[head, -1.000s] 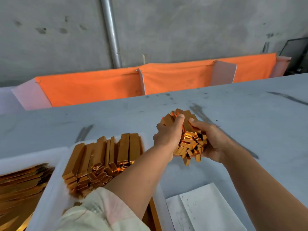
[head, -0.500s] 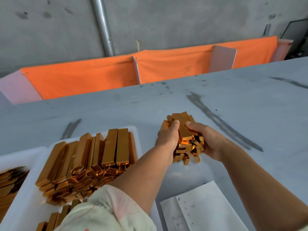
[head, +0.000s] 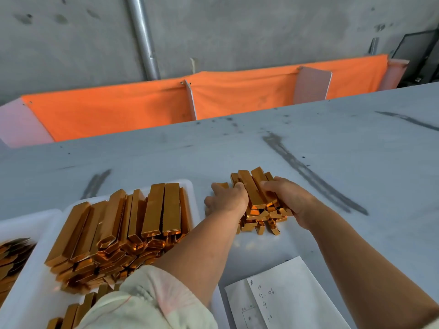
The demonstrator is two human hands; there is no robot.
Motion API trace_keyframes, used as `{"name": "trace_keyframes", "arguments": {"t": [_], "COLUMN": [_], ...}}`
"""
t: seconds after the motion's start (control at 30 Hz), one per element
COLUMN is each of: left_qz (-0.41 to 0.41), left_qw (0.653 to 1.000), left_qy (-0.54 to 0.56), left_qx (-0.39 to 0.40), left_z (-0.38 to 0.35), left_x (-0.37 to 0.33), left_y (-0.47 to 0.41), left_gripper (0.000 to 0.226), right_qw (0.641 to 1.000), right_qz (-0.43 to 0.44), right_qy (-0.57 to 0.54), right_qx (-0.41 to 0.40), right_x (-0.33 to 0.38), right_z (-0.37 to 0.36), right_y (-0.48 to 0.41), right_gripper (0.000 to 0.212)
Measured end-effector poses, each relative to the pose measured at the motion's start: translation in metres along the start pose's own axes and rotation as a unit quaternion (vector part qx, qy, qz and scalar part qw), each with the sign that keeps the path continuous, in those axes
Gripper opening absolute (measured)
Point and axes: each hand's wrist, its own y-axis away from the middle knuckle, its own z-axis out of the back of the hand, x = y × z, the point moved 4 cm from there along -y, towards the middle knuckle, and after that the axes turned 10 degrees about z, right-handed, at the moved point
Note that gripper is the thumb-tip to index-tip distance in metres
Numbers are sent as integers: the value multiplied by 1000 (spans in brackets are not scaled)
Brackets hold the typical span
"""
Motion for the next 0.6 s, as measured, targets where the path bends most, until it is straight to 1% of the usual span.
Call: {"name": "trace_keyframes", "arguments": {"t": [0.03,0.1,0.17,0.2,0.3,0.43,0.5,0.57,0.6], "left_qz": [-7,-23,-37,-43,-45,-38,-35,-36,-38], "left_qw": [1000,999,998,998,998,999,999,999,999], "left_qy": [-10,-31,-42,-40,-15,2,7,9,10], "left_qx": [-6,-16,-27,-32,-38,-26,-20,-16,-13], "left_z": [0,-1,0,0,1,2,4,5,6], "left_x": [0,-1,-2,-3,-5,-6,-7,-7,-8], "left_y": [0,0,1,1,2,5,8,11,13], "left_gripper": [69,71,72,71,68,69,70,71,71], "right_qw": [1000,999,997,996,993,992,986,976,974], "right_qz": [-6,-12,-12,-15,-11,66,87,78,58], "right_qy": [-1,2,7,11,38,55,100,152,160], "right_qx": [-12,-42,-74,-87,-108,-88,-100,-133,-150], "right_x": [-2,-6,-8,-10,-10,-7,-8,-8,-9], "right_z": [1,4,8,10,13,13,15,19,22], "right_y": [-1,-2,-4,-5,-4,-2,-1,0,-1], "right_gripper": [50,51,36,31,28,28,30,38,40]}}
